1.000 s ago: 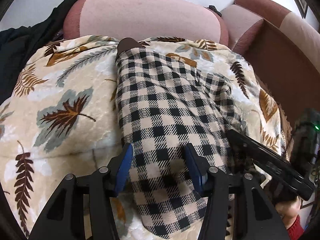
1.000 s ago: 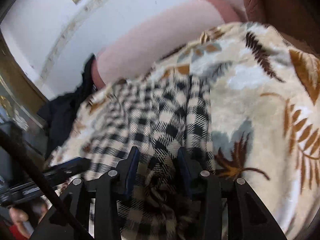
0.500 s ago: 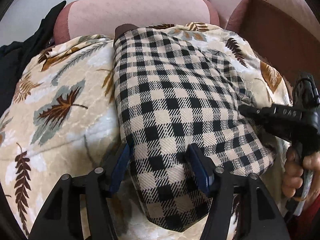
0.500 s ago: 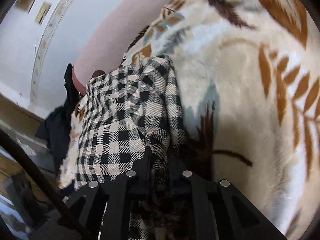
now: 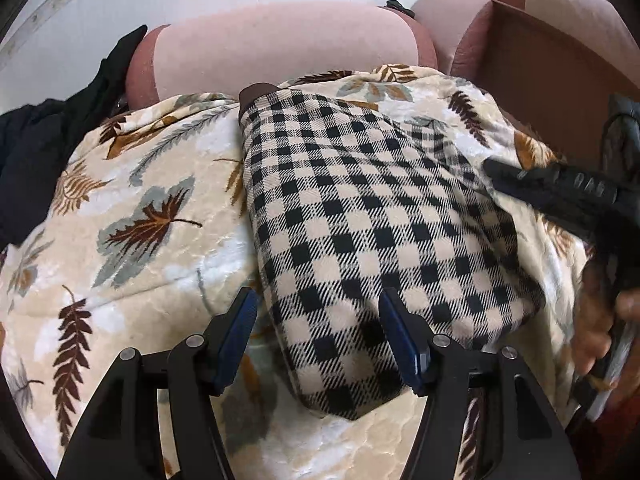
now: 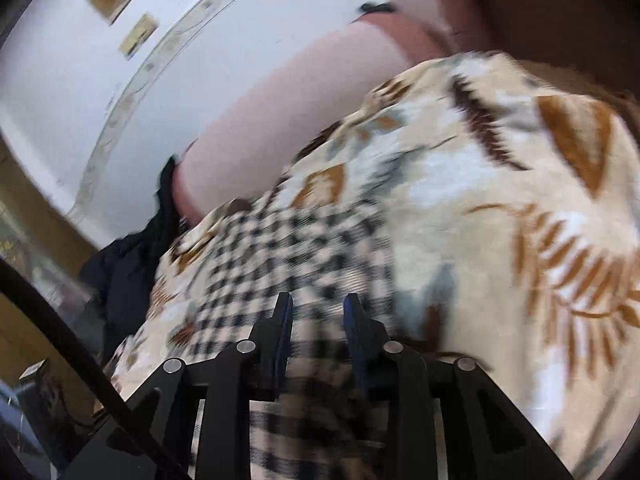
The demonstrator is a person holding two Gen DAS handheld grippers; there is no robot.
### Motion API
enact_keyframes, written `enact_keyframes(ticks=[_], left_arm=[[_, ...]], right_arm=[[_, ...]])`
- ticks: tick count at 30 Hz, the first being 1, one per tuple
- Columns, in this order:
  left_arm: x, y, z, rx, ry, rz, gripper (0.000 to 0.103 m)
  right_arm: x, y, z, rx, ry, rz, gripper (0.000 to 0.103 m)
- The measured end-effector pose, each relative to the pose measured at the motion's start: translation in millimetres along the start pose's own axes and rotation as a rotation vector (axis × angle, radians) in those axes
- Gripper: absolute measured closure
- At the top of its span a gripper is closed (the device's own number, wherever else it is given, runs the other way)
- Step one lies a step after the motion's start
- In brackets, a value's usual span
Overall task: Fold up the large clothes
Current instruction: 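Lay the folded hem onto the shirt and open both grippers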
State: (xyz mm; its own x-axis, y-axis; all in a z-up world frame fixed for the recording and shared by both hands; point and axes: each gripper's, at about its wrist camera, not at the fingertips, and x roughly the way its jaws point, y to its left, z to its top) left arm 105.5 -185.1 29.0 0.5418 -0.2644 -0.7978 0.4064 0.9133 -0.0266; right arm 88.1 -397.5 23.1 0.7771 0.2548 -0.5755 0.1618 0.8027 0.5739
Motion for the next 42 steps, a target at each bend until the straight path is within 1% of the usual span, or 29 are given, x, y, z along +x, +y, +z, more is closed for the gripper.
enact_keyframes(ticks=[3, 5, 6, 7, 9, 11, 14, 16, 17, 20, 24, 26, 27, 30, 32, 34, 37, 39, 40, 41, 42], left_arm=[[8.4, 7.8, 16.0, -0.047, 0.004, -0.022, 0.040], [22.5, 15.0, 27.9, -0.069, 0.030, -0.026, 0.040], [30.9, 19.3, 32.8, -0.080, 0.048, -0.024, 0.040], [40.1, 25.0, 38.8, -0.102, 0.064, -0.039, 0.040], [50.6, 31.8, 48.2, -0.130, 0.078, -0.057, 0.040], [55.9, 36.2, 58.8, -0.141, 0.075, -0.051, 0.040], [66.2, 41.2, 82.4, -0.129, 0.068, -0.024, 0.040], [79.7, 43.9, 99.5, -0.111, 0.081, -0.006, 0.040], [89.8, 45.7, 108.7, -0.103, 0.094, 0.006, 0.040], [118.7, 56.0, 131.4, -0.115, 0.125, 0.037, 0.040], [154.8, 79.2, 157.6, -0.211, 0.157, 0.030, 0.040], [168.2, 88.6, 167.4, -0.247, 0.167, 0.031, 0.038], [173.9, 91.4, 172.2, -0.255, 0.169, 0.040, 0.037], [185.2, 94.3, 186.0, -0.245, 0.165, 0.098, 0.036], [184.4, 93.4, 193.6, -0.220, 0.162, 0.114, 0.036], [175.6, 92.0, 200.9, -0.200, 0.142, 0.128, 0.036], [146.3, 95.0, 204.5, -0.204, 0.090, 0.118, 0.036], [120.9, 95.3, 196.4, -0.206, 0.059, 0.093, 0.036], [108.9, 94.2, 188.7, -0.200, 0.045, 0.083, 0.036], [100.9, 92.4, 181.4, -0.192, 0.037, 0.081, 0.036], [93.9, 89.5, 172.7, -0.180, 0.036, 0.082, 0.036]], right_arm=[[19.4, 4.5, -3.4, -0.030, 0.047, -0.017, 0.077], [33.9, 2.5, -3.8, -0.036, 0.081, -0.045, 0.077], [40.1, -0.1, -2.1, -0.034, 0.087, -0.069, 0.077], [42.4, -4.6, -0.5, -0.033, 0.084, -0.082, 0.080], [47.8, -9.9, 6.3, -0.035, 0.068, -0.121, 0.080], [53.8, -16.6, 15.1, -0.019, 0.065, -0.125, 0.080], [62.7, -31.7, 30.1, 0.021, 0.071, -0.132, 0.080], [72.9, -41.2, 40.5, 0.044, 0.077, -0.170, 0.076], [77.7, -45.9, 43.0, 0.056, 0.086, -0.163, 0.074], [90.0, -59.3, 43.6, 0.120, 0.097, -0.133, 0.073], [94.8, -52.0, 39.9, 0.051, 0.070, -0.160, 0.072], [95.2, -52.0, 38.8, 0.043, 0.063, -0.157, 0.072], [95.1, -54.1, 38.5, 0.049, 0.061, -0.148, 0.072], [94.4, -59.0, 38.1, 0.072, 0.058, -0.125, 0.072], [94.4, -59.1, 37.6, 0.073, 0.055, -0.122, 0.072], [94.5, -57.6, 36.6, 0.067, 0.053, -0.128, 0.071], [93.9, -56.3, 35.9, 0.059, 0.051, -0.133, 0.071], [91.0, -52.7, 36.9, 0.044, 0.053, -0.151, 0.071], [87.3, -48.7, 37.9, 0.031, 0.050, -0.174, 0.069], [82.2, -43.7, 38.8, 0.013, 0.037, -0.198, 0.065], [75.0, -36.7, 39.2, -0.013, 0.012, -0.216, 0.065]])
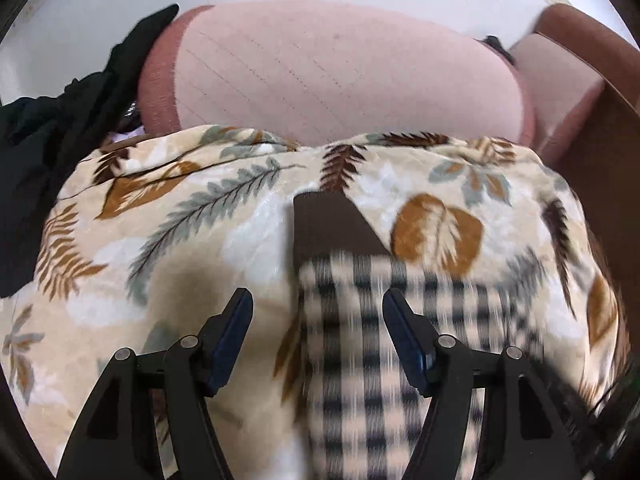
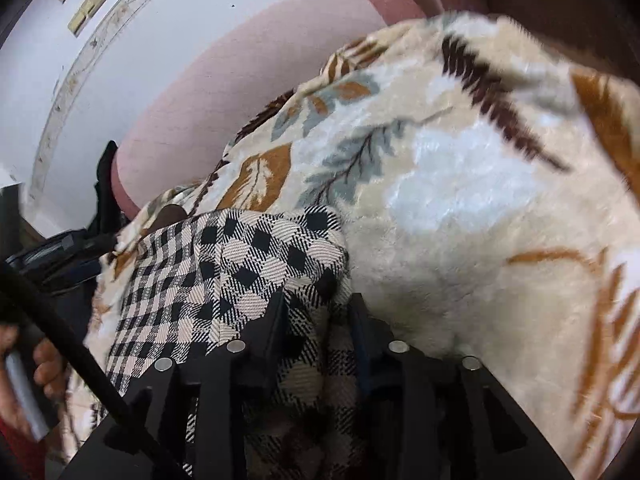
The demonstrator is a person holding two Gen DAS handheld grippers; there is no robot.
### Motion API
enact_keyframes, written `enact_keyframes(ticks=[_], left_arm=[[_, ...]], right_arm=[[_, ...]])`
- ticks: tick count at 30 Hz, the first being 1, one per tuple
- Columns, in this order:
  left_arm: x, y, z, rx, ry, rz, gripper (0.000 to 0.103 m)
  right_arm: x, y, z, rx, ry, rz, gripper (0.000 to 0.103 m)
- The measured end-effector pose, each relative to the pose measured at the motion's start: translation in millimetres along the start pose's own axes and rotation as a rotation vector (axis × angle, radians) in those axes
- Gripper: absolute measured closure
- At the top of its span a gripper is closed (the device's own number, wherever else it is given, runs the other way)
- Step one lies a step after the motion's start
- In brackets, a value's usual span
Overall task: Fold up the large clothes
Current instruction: 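Lay the folded hem onto the shirt and open both grippers, then press the folded shirt bundle flat with both open grippers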
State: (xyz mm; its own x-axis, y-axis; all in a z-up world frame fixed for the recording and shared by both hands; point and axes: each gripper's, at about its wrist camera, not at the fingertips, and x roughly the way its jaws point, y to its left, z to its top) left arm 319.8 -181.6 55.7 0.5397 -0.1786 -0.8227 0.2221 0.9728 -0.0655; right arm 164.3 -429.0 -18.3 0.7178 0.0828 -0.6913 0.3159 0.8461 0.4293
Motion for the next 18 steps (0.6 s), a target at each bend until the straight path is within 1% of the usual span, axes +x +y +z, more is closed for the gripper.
enact_keyframes(ticks=[2, 3, 4, 6, 8, 9, 13, 16, 18], left_arm=[[-8.6, -2.0, -23.8, 0.024, 0.014, -0.009, 0.036], [-12.1, -2.9, -34.7, 0.028, 0.019, -0.017, 0.036], [-15.0, -4.3, -46.3, 0.033, 0.022, -0.027, 0.036], [-21.5, -8.6, -70.1, 0.048, 0.029, -0.047, 0.037], [-29.0, -12.2, -92.0, 0.053, 0.025, -0.071, 0.039], [-33.6, -13.3, -104.0, 0.050, 0.018, -0.083, 0.039], [-45.7, -8.1, -141.7, 0.015, 0.005, -0.109, 0.039], [-54.2, -1.2, -160.0, -0.007, -0.009, -0.114, 0.039], [-58.7, 3.7, -170.7, -0.023, -0.009, -0.118, 0.039]], right_arm=[[-18.5, 15.1, -1.7, -0.056, -0.053, -0.016, 0.065], [-27.3, 25.6, -5.2, -0.086, -0.069, -0.001, 0.065], [-31.8, 33.9, -9.0, -0.109, -0.072, 0.013, 0.065], [-39.4, 50.9, -19.6, -0.158, -0.069, 0.043, 0.069], [-41.6, 64.7, -31.8, -0.205, -0.040, 0.069, 0.085], [-41.2, 70.7, -40.9, -0.236, -0.019, 0.071, 0.085], [-40.5, 70.7, -63.9, -0.299, 0.010, 0.018, 0.085], [-48.8, 59.2, -72.9, -0.287, 0.038, -0.002, 0.085], [-51.0, 48.8, -74.6, -0.255, 0.087, -0.018, 0.085]])
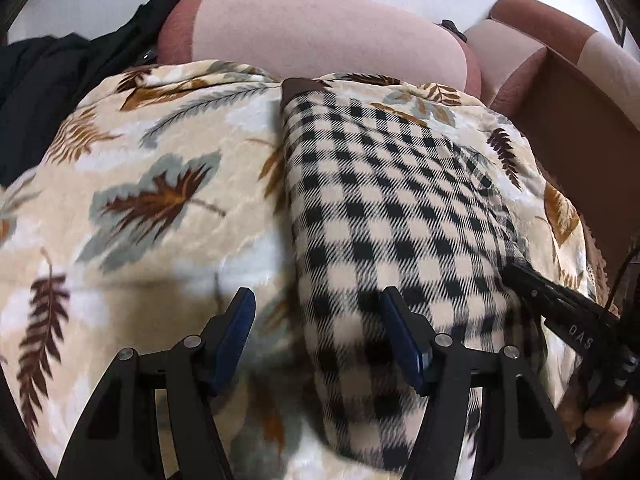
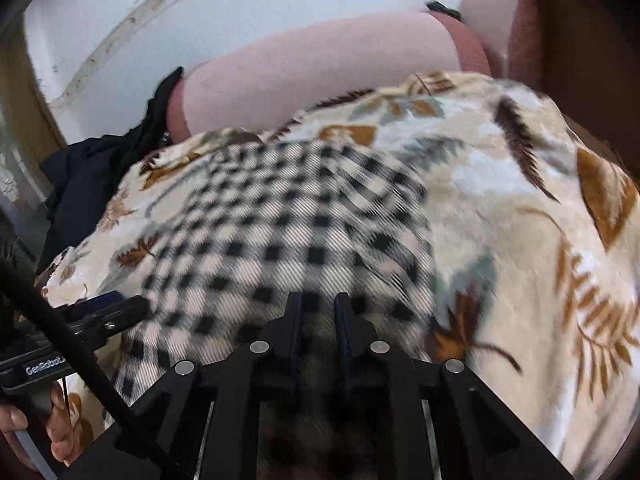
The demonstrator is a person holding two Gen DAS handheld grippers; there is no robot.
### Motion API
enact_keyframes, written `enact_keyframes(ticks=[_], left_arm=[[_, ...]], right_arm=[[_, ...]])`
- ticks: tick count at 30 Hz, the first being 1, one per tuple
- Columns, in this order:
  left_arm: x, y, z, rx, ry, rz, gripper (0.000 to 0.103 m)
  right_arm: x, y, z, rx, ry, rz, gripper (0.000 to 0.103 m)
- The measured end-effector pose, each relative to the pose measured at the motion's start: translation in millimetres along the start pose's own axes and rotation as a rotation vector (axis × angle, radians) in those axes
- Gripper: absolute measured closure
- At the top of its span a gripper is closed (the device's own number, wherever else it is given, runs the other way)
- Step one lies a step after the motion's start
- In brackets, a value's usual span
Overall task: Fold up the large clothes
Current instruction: 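Press the folded shirt bundle flat with both open grippers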
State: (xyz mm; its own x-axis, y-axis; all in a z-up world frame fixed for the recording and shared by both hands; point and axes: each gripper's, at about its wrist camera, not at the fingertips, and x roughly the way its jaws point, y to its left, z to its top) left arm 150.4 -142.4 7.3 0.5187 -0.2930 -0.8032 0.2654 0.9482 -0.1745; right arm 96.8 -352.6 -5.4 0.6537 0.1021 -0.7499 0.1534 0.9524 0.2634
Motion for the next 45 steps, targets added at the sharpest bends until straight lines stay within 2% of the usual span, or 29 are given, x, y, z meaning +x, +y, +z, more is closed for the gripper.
enact_keyframes(ticks=[4, 7, 12, 15, 17, 19, 20, 22, 25, 27, 30, 32, 34, 35, 37, 42, 45], left_arm=[[-4.9, 3.3, -25.4, 0.006, 0.016, 0.012, 0.039], [-9.8, 5.7, -43.7, 0.007, 0.018, 0.010, 0.039], [-16.6, 18.4, -56.8, -0.051, 0.034, -0.030, 0.039], [-22.7, 18.4, -59.6, -0.039, 0.034, -0.026, 0.039], [-28.3, 17.9, -60.8, -0.028, 0.035, -0.023, 0.039], [-36.1, 16.9, -63.2, -0.013, 0.031, -0.019, 0.039], [-41.0, 16.0, -64.7, -0.001, 0.032, -0.015, 0.039], [-51.1, 14.5, -69.6, 0.022, 0.031, -0.008, 0.039], [-61.0, 12.4, -76.1, 0.044, 0.021, 0.004, 0.039], [-63.5, 11.5, -80.5, 0.057, 0.018, 0.031, 0.039], [-60.1, 10.6, -83.4, 0.052, 0.032, 0.051, 0.039], [-57.6, 10.2, -84.5, 0.039, 0.046, 0.056, 0.039], [-57.5, 8.5, -85.2, 0.031, 0.051, 0.052, 0.039], [-58.2, 7.2, -84.5, 0.034, 0.050, 0.050, 0.039], [-60.4, 2.3, -83.6, 0.051, 0.043, 0.055, 0.039], [-63.9, -11.4, -81.4, 0.103, 0.032, 0.099, 0.039], [-62.9, -17.4, -82.7, 0.126, 0.049, 0.120, 0.039]], right_arm=[[-1.6, -19.6, -13.1, 0.069, 0.091, 0.023, 0.085], [-8.2, -19.8, -26.0, 0.049, 0.128, 0.004, 0.085], [-23.8, -8.2, -48.2, -0.047, 0.135, -0.064, 0.085], [-33.7, -7.6, -60.4, -0.074, 0.142, -0.095, 0.085], [-39.5, -11.9, -63.3, -0.062, 0.147, -0.086, 0.085], [-48.9, -21.0, -66.2, -0.015, 0.137, -0.047, 0.084], [-55.3, -27.7, -67.5, 0.020, 0.119, -0.028, 0.080], [-65.3, -33.5, -66.5, 0.050, 0.066, -0.015, 0.080], [-79.7, -34.5, -59.2, 0.041, -0.036, -0.020, 0.080], [-82.2, -31.5, -54.5, 0.028, -0.072, -0.022, 0.080], [-70.4, -22.7, -51.7, 0.026, -0.048, -0.004, 0.080], [-55.6, -17.6, -52.4, 0.010, 0.007, -0.034, 0.080], [-42.6, -19.2, -55.8, 0.000, 0.073, -0.098, 0.080], [-41.3, -22.8, -56.5, 0.011, 0.080, -0.111, 0.080], [-50.3, -32.5, -55.6, 0.060, 0.051, -0.102, 0.080], [-80.1, -31.7, -40.8, 0.072, -0.121, -0.083, 0.076], [-69.1, -17.8, -25.7, 0.037, -0.128, -0.060, 0.074]])
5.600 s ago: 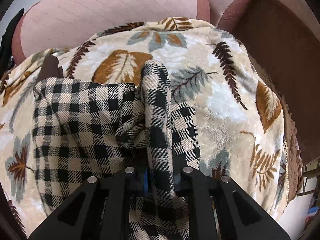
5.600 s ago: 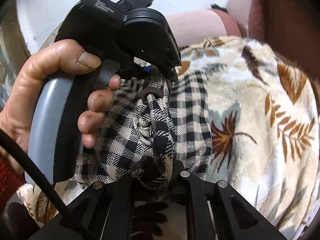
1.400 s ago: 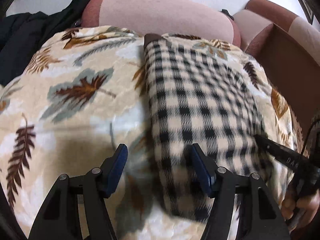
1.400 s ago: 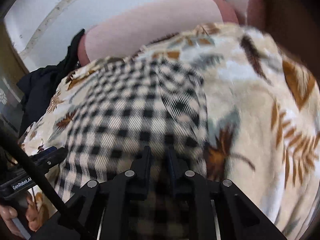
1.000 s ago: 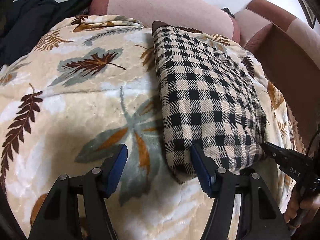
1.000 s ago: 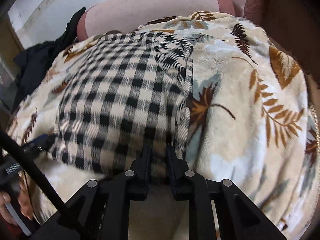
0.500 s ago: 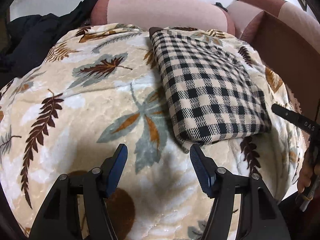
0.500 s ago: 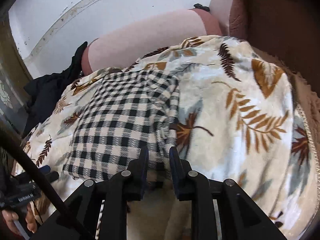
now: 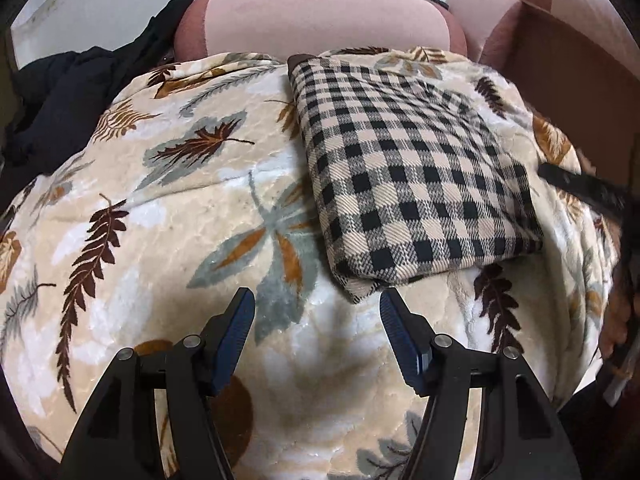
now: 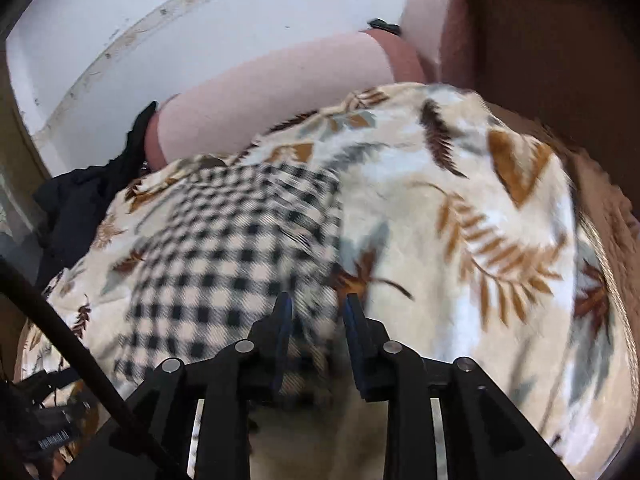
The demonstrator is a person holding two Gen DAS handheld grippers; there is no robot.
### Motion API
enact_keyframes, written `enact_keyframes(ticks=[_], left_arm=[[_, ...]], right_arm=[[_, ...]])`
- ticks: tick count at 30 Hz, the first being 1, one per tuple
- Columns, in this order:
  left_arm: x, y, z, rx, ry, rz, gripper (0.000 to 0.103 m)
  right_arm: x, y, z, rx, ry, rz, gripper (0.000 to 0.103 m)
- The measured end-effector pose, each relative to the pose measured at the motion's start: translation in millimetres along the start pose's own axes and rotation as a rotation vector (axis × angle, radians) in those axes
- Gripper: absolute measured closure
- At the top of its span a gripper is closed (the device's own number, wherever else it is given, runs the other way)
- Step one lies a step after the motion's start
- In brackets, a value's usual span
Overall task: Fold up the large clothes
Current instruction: 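Press the folded shirt bundle flat with both open grippers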
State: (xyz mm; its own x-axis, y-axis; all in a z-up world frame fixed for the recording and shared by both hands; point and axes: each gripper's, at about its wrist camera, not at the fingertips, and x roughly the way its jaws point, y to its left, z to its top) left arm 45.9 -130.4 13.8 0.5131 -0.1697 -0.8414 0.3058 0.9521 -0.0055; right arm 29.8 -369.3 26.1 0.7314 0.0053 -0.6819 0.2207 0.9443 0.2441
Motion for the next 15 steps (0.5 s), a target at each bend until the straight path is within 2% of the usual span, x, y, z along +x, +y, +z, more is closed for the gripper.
enact_keyframes(ticks=[4, 7, 10, 15], left_arm=[[0.4, -6.5, -1.9, 0.027, 0.008, 0.023, 0.039], [1.3, -7.5, -1.9, 0.033, 0.016, 0.030, 0.039], [1.9, -6.3, -2.6, 0.028, 0.020, 0.029, 0.039], [2.3, -3.1, -7.1, 0.003, 0.015, 0.021, 0.039]], right_arm=[[31.0, 10.4, 11.4, -0.018, 0.051, -0.002, 0.074], [56.4, -4.0, 14.9, 0.032, 0.117, -0.072, 0.073], [51.5, -21.1, 18.3, 0.121, 0.098, -0.055, 0.064], [28.1, -7.8, 13.2, 0.010, 0.017, -0.140, 0.061]])
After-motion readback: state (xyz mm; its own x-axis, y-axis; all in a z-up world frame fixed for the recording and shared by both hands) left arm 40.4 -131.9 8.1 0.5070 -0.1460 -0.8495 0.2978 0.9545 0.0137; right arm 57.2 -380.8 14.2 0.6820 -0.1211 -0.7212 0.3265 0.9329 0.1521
